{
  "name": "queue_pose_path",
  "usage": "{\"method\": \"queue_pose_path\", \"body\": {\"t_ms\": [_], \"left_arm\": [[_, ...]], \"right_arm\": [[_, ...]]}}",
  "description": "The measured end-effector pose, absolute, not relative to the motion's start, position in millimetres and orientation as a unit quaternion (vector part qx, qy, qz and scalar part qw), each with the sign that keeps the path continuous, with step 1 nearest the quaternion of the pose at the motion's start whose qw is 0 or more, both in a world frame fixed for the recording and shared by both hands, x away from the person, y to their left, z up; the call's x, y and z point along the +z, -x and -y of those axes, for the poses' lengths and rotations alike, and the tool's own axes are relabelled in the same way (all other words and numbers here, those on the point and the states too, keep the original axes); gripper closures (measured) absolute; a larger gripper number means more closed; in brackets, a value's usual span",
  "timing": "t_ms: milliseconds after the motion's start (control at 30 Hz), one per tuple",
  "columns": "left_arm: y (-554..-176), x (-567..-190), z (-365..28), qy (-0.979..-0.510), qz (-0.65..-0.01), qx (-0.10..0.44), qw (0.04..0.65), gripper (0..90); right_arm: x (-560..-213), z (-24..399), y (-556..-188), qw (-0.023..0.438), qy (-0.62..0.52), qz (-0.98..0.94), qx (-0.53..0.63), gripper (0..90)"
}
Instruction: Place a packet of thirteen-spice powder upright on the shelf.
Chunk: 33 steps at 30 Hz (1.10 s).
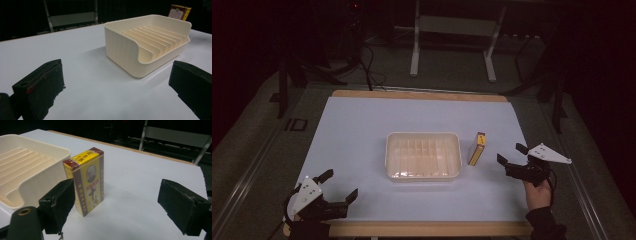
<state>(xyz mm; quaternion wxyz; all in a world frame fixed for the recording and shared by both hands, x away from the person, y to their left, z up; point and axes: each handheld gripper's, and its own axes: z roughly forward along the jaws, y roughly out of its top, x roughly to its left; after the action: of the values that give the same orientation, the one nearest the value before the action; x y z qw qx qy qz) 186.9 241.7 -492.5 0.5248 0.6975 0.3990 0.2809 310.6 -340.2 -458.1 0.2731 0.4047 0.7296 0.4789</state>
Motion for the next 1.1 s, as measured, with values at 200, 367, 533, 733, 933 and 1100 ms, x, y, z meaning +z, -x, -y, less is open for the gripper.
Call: {"method": "queue_pose_path", "body": {"t_ms": [200,367,533,733,933,1100], "left_arm": [[-187.4,-492.4,-241.5,-0.696,-0.399,0.284,0.525,0.0],[-187.3,-491.3,-238.7,-0.699,-0.392,0.293,0.521,0.0],[-187.4,-490.7,-238.3,-0.699,-0.39,0.298,0.521,0.0],[-187.8,-491.0,-238.4,-0.697,-0.392,0.299,0.521,0.0],[-188.0,-491.2,-238.7,-0.697,-0.393,0.298,0.521,0.0],[-188.4,-491.5,-239.1,-0.697,-0.394,0.297,0.52,0.0]], "right_arm": [[-455.9,340.5,-312.3,0.271,-0.403,-0.73,0.481,14.4],[-452.7,339.6,-315.9,0.273,-0.399,-0.733,0.479,14.2],[-446.0,338.4,-320.6,0.267,-0.4,-0.738,0.473,14.3],[-441.5,338.3,-326.2,0.25,-0.404,-0.75,0.46,14.8],[-435.7,340.5,-335.6,0.205,-0.399,-0.78,0.437,14.7],[-433.1,342.2,-341.8,0.168,-0.389,-0.808,0.41,14.2]]}}
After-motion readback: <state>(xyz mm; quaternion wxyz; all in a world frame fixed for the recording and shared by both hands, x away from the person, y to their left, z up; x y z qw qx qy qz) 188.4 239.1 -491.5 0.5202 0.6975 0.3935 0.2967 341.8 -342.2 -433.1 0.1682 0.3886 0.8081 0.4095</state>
